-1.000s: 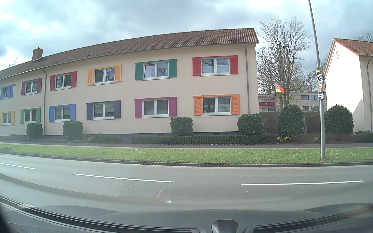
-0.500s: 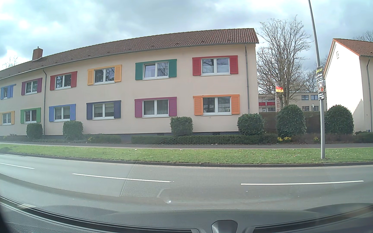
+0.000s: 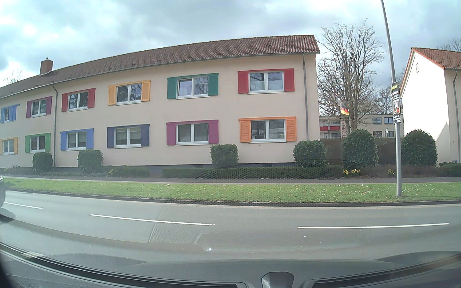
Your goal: Follow the waypoints while adhering to traffic rules and regulations
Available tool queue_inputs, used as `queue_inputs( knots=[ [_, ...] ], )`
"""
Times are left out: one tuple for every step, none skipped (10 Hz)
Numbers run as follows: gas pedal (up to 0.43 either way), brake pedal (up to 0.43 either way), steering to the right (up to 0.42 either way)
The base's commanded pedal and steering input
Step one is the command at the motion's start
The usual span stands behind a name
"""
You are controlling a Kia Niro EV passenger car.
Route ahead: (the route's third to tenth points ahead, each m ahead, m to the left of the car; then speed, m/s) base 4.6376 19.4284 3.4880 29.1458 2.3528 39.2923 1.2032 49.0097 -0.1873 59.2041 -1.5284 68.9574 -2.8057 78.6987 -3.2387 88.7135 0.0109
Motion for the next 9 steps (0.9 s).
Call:
queue_inputs(
  knots=[
    [0.0,0.201,-0.594],
    [0.0,0.189,-0.594],
    [0.0,0.183,-0.594],
    [0.0,0.183,-0.594],
    [0.0,0.183,-0.594],
    [0.0,0.183,-0.594],
    [0.0,0.006,-0.594],
    [0.0,0.0,-0.594],
    [0.0,0.0,-0.594]
  ],
)
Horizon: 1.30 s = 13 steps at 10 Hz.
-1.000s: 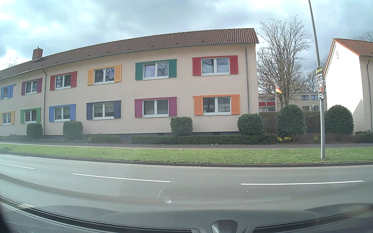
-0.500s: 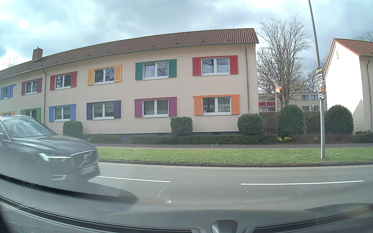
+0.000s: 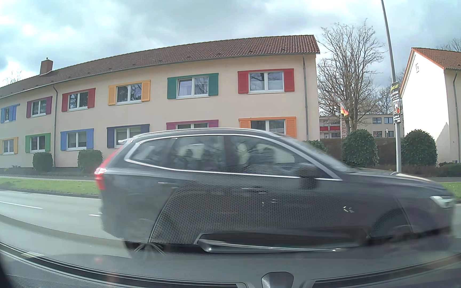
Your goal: Follow the waypoints while adhering to traffic rules and regulations
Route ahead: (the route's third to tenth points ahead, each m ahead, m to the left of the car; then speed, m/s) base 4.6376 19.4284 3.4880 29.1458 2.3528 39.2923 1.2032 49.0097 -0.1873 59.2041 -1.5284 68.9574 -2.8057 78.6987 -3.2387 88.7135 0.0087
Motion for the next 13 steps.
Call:
queue_inputs(
  knots=[
    [0.118,0.0,-0.594],
    [0.177,0.0,-0.593],
    [0.228,0.0,-0.58],
    [0.26,0.0,-0.564],
    [0.311,0.0,-0.542],
    [0.35,0.0,-0.513],
    [0.37,0.0,-0.475],
    [0.37,0.0,-0.436],
    [0.37,0.0,-0.396],
    [0.37,0.0,-0.361],
    [0.37,0.0,-0.34],
    [0.378,0.0,-0.33],
    [0.409,0.0,-0.33]
  ],
)
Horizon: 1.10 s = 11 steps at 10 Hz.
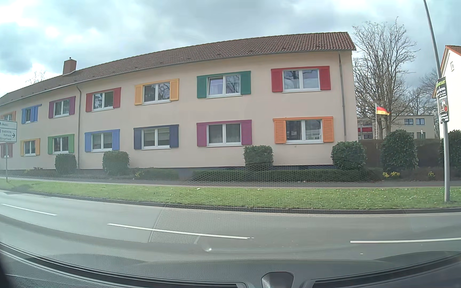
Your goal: Follow the waypoints while adhering to traffic rules and regulations
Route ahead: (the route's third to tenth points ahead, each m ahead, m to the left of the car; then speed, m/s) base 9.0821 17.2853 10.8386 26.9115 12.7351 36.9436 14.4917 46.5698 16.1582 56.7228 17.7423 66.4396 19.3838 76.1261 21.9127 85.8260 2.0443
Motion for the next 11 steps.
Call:
queue_inputs(
  knots=[
    [0.421,0.0,-0.326],
    [0.429,0.0,-0.327],
    [0.429,0.0,-0.354],
    [0.441,0.0,-0.401],
    [0.449,0.0,-0.434],
    [0.469,0.0,-0.468],
    [0.48,0.0,-0.482],
    [0.48,0.0,-0.499],
    [0.48,0.0,-0.517],
    [0.48,0.0,-0.531],
    [0.488,0.0,-0.533]
  ],
)
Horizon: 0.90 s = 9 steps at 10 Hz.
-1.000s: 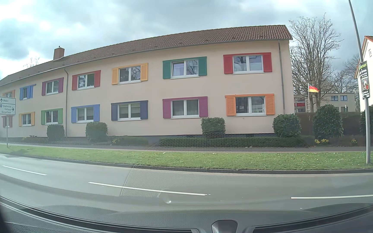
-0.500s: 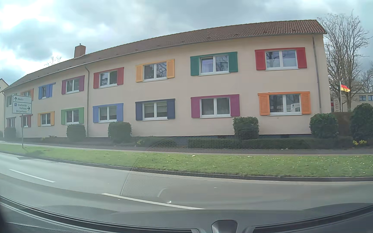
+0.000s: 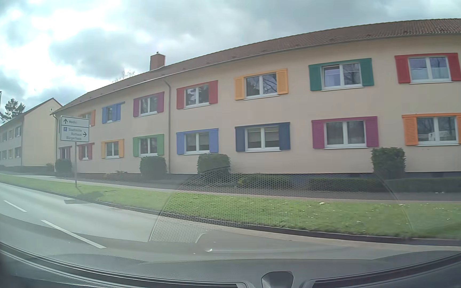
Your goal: Follow the waypoints while adhering to traffic rules and regulations
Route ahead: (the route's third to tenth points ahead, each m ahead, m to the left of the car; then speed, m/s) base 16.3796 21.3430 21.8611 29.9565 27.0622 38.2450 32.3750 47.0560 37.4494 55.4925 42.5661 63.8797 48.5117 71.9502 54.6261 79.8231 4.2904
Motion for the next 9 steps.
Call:
queue_inputs(
  knots=[
    [0.5,0.0,-0.524],
    [0.5,0.0,-0.507],
    [0.5,0.0,-0.49],
    [0.512,0.0,-0.482],
    [0.512,0.0,-0.468],
    [0.512,0.0,-0.443],
    [0.512,0.0,-0.411],
    [0.512,0.0,-0.364],
    [0.512,0.0,-0.325]
  ],
)
